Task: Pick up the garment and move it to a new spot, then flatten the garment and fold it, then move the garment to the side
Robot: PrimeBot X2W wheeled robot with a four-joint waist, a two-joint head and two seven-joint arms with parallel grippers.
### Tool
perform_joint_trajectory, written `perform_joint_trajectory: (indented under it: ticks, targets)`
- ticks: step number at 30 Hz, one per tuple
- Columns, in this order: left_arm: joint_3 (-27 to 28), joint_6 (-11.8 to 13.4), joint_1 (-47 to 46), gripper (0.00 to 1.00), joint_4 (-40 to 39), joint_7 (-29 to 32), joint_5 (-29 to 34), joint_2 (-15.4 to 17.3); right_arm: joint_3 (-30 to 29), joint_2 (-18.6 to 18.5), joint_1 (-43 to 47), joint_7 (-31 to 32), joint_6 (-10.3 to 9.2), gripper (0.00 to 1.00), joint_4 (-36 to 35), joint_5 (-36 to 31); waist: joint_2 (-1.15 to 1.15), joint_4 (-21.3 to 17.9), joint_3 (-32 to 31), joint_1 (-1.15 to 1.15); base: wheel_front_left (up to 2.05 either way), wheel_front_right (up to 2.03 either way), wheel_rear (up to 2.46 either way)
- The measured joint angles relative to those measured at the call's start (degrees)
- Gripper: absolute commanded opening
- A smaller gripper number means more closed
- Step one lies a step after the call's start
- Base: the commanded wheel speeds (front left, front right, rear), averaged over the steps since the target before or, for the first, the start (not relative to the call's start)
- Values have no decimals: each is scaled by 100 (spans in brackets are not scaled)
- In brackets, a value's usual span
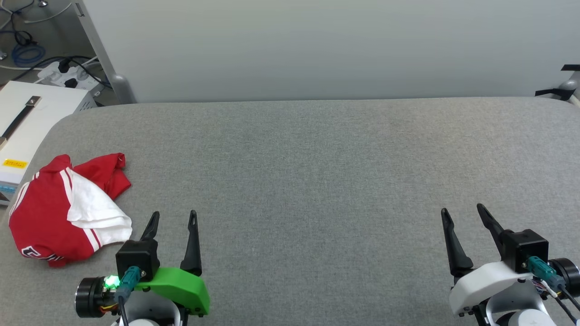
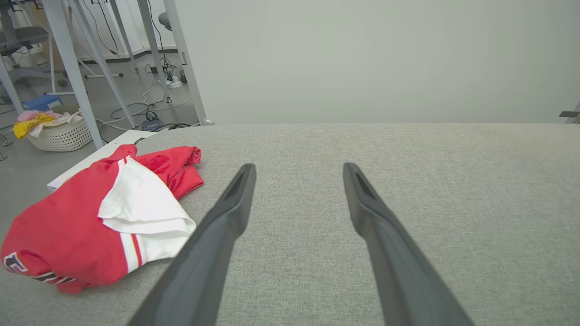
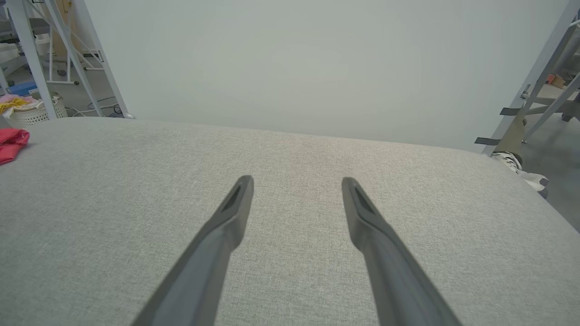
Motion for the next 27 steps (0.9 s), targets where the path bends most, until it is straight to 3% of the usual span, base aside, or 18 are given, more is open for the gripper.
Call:
perform_joint_trajectory:
  ticks: [9,27]
  targets:
    - [-11,-2,0,100,-53,-114,-119,0,-20,0,-2,-102,0,100,-92,405,0,21,21,0,0,0,0]
    - [-103,-59,5,100,197,-386,-300,0,33,1,-16,-355,0,100,75,536,0,43,48,0,0,0,0]
